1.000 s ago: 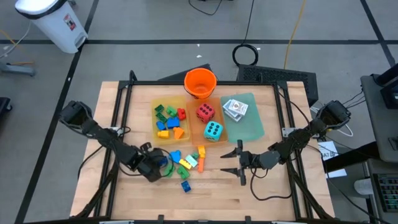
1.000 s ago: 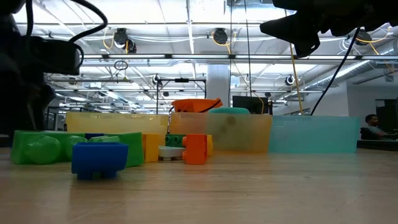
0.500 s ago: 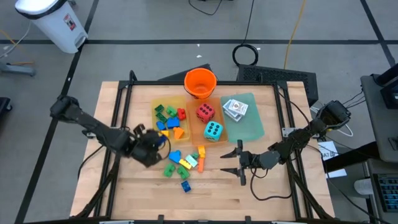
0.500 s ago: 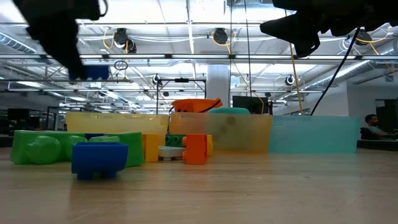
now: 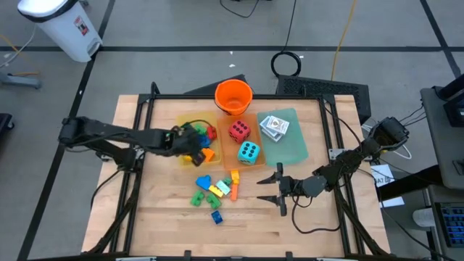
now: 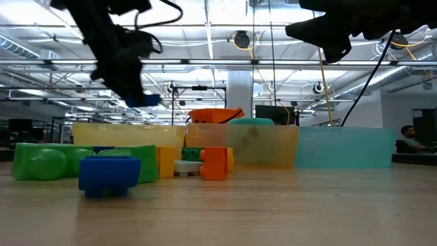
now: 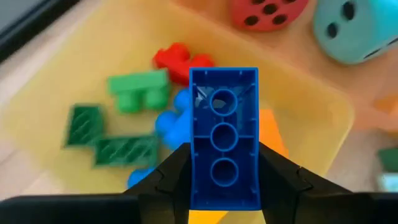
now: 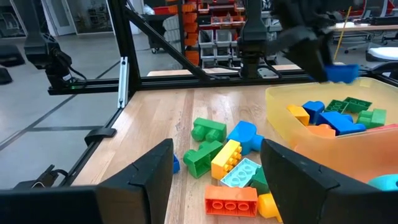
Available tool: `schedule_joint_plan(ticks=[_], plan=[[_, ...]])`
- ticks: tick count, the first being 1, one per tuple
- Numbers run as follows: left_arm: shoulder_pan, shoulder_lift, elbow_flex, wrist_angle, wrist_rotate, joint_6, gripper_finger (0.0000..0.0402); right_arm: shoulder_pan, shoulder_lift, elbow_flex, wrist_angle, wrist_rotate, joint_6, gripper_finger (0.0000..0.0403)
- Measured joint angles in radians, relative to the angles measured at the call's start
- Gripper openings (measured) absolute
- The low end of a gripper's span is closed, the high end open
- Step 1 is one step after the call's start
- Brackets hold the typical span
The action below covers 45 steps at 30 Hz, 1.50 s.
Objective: Pick & Place Toys
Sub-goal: Put the top dark blue game piece into the yellow bin, then put the left green game piece into the yellow bin
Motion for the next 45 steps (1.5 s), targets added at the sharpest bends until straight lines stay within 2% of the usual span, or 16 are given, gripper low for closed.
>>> schedule_joint_plan(ticks=[3, 11, 17, 21, 29, 34, 38, 45], plan=[[0.047, 0.048, -0.002, 0.071, 0.017, 0.072, 0.0162, -0.001, 0.000, 0.000, 0.000, 0.000, 0.000, 0.0210], [0.133, 0.095, -0.002, 0.106, 0.043, 0.121, 0.0305, -0.001, 0.000, 0.000, -0.001, 0.000, 0.025, 0.0210], [0.150, 0.079, -0.002, 0.113, 0.056, 0.149, 0.0359, -0.001, 0.000, 0.000, -0.010, 0.000, 0.023, 0.0210], [0.150, 0.080, -0.002, 0.110, 0.056, 0.158, 0.0374, -0.001, 0.000, 0.000, -0.011, 0.000, 0.023, 0.0210], [0.150, 0.080, -0.002, 0.107, 0.070, 0.128, 0.0376, -0.001, 0.000, 0.000, -0.011, 0.000, 0.023, 0.0210], [0.138, 0.064, 0.001, 0.107, 0.270, 0.082, 0.0376, -0.001, 0.000, 0.000, -0.011, 0.000, 0.023, 0.0210], [0.048, 0.046, 0.002, 0.104, 0.341, 0.011, 0.0376, -0.002, 0.000, 0.000, -0.011, 0.000, 0.023, 0.0210], [-0.195, 0.011, 0.047, 0.111, 0.254, -0.057, 0.0376, -0.003, 0.000, 0.000, -0.024, 0.000, 0.023, 0.0210]])
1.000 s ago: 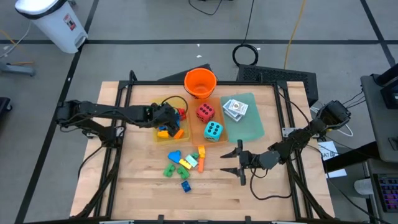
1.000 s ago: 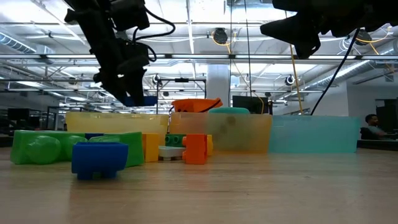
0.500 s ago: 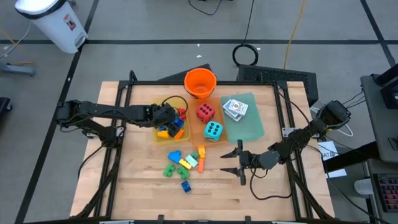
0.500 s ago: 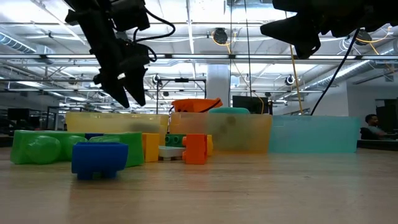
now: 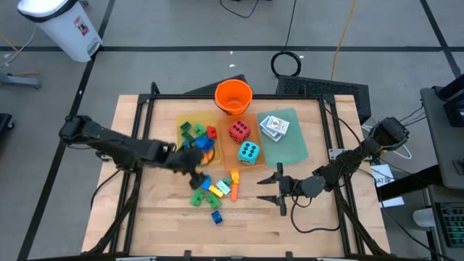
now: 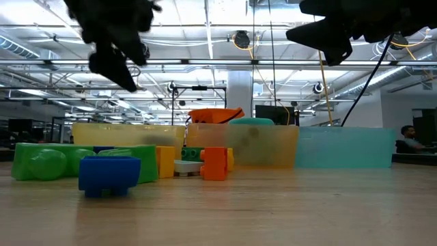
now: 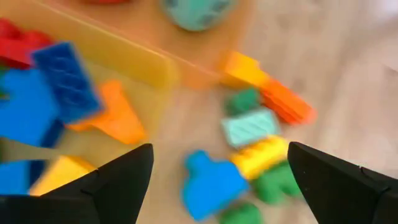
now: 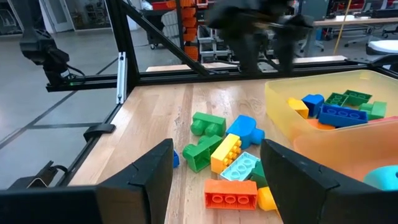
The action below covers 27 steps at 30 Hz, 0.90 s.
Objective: Pick & Place Toys
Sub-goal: Put the left green game piece into the yellow bin
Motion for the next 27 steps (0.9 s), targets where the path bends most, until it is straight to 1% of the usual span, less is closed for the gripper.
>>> schedule_joint_plan(ticks=[3, 7, 12, 16, 20, 22, 27], plan=[[-0.117, 0.006, 0.009, -0.001, -0.002, -0.047, 0.0376, 0.000, 0.000, 0.000, -0.002, 0.000, 0.000, 0.0210], [-0.254, 0.056, -0.006, -0.004, -0.032, -0.123, 0.0376, -0.009, 0.000, 0.000, -0.005, 0.000, 0.002, 0.0210], [-0.355, 0.162, -0.018, -0.006, -0.073, -0.223, 0.0376, -0.014, 0.000, 0.000, -0.009, 0.000, 0.003, 0.0210], [-0.368, 0.253, -0.018, -0.007, -0.099, -0.253, 0.0376, -0.013, 0.000, 0.000, -0.012, 0.000, 0.003, 0.0210], [-0.342, 0.318, -0.018, -0.005, -0.122, -0.315, 0.0376, -0.013, 0.000, 0.000, -0.012, -0.001, 0.003, 0.0210], [-0.328, 0.345, -0.018, -0.005, -0.115, -0.341, 0.0376, -0.013, 0.000, 0.000, -0.012, -0.001, 0.003, 0.0210], [-0.310, 0.399, -0.017, 0.003, -0.048, -0.354, 0.0376, -0.013, 0.000, 0.000, -0.012, -0.003, 0.003, 0.0210]])
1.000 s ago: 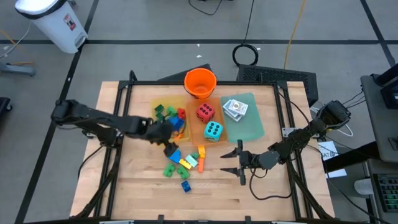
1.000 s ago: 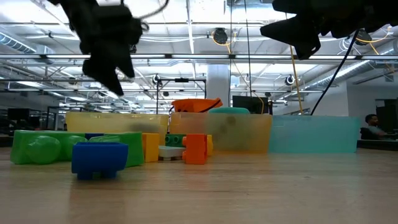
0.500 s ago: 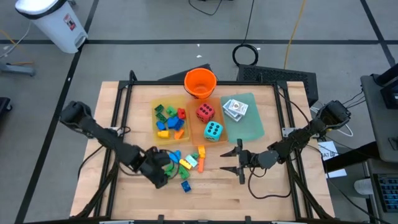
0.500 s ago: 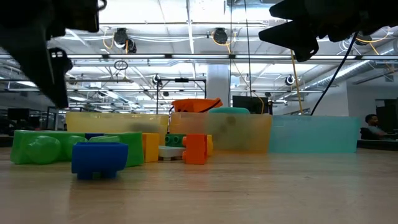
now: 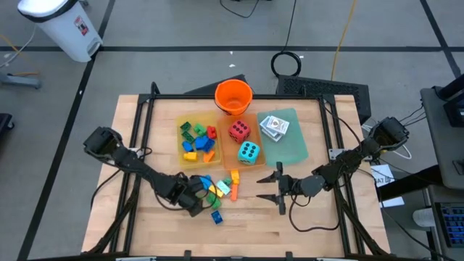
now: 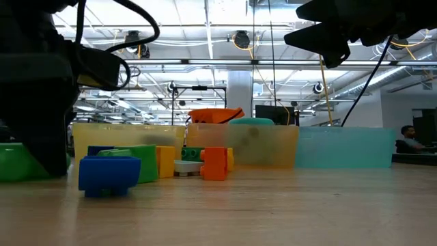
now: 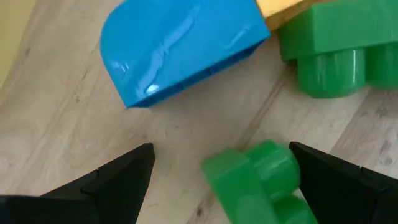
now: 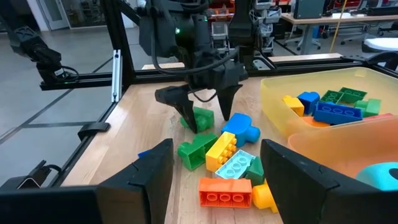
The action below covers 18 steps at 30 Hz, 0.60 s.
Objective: Pick & Place Toys
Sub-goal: Put the left green game piece into the yellow bin
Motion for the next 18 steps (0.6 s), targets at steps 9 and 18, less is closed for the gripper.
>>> schedule_joint_plan(ticks=[9, 18], plan=[[0.004, 0.007, 0.002, -0.021, 0.053, 0.003, 0.0376, 0.000, 0.000, 0.000, 0.000, 0.000, 0.000, 0.0210], [0.008, 0.008, 0.013, -0.104, 0.152, -0.037, 0.0376, 0.000, 0.000, 0.000, 0.000, 0.000, 0.000, 0.0210]])
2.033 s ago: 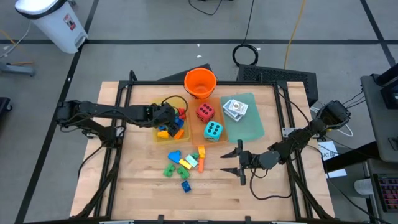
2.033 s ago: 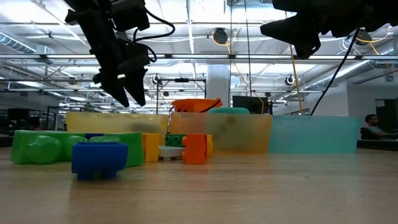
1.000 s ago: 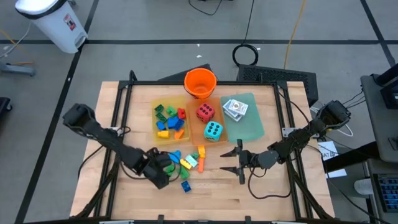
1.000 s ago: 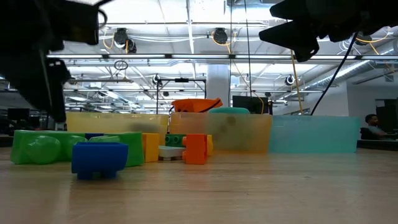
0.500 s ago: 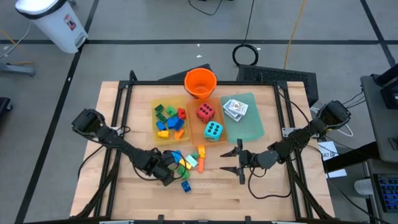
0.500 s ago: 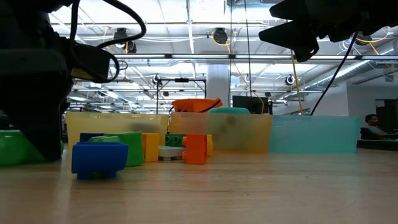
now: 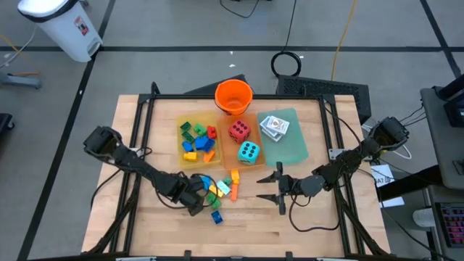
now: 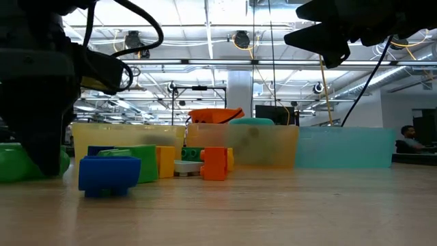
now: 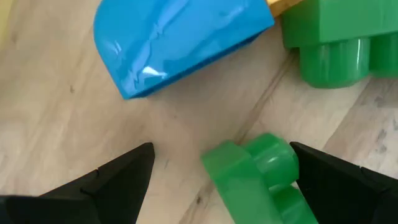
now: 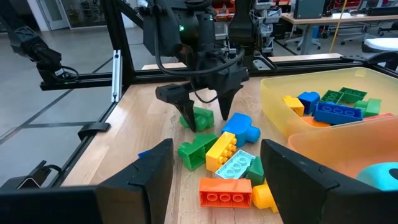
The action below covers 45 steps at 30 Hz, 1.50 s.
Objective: Pick & Place Toys
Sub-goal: Put the left green game piece into the yellow bin
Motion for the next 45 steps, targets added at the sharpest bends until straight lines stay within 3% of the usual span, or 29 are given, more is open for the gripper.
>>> schedule_joint_plan(ticks=[9, 18, 22, 30, 33, 40, 45], plan=[[0.032, -0.007, -0.001, -0.020, 0.163, 0.000, 0.0376, 0.000, 0.000, 0.000, 0.000, 0.000, 0.000, 0.0210], [0.041, -0.006, -0.001, -0.025, 0.180, 0.031, 0.0368, 0.000, 0.000, 0.000, 0.000, 0.000, 0.000, 0.0210], [0.041, -0.005, -0.003, -0.030, 0.172, 0.034, 0.0321, 0.000, 0.000, 0.000, 0.000, 0.000, 0.000, 0.0210], [0.066, -0.015, 0.011, -0.085, 0.176, 0.110, 0.0167, 0.000, 0.000, 0.000, 0.000, 0.000, 0.000, 0.0210], [0.080, -0.033, 0.039, -0.167, 0.182, 0.132, 0.0166, 0.000, 0.000, 0.000, 0.000, 0.000, 0.000, 0.0210], [0.092, -0.140, 0.146, -0.280, 0.037, 0.213, 0.0166, 0.000, 0.000, 0.000, 0.000, 0.000, 0.000, 0.0210], [0.123, -0.213, 0.236, -0.356, -0.205, 0.208, 0.0166, 0.000, 0.000, 0.000, 0.000, 0.000, 0.000, 0.0210]])
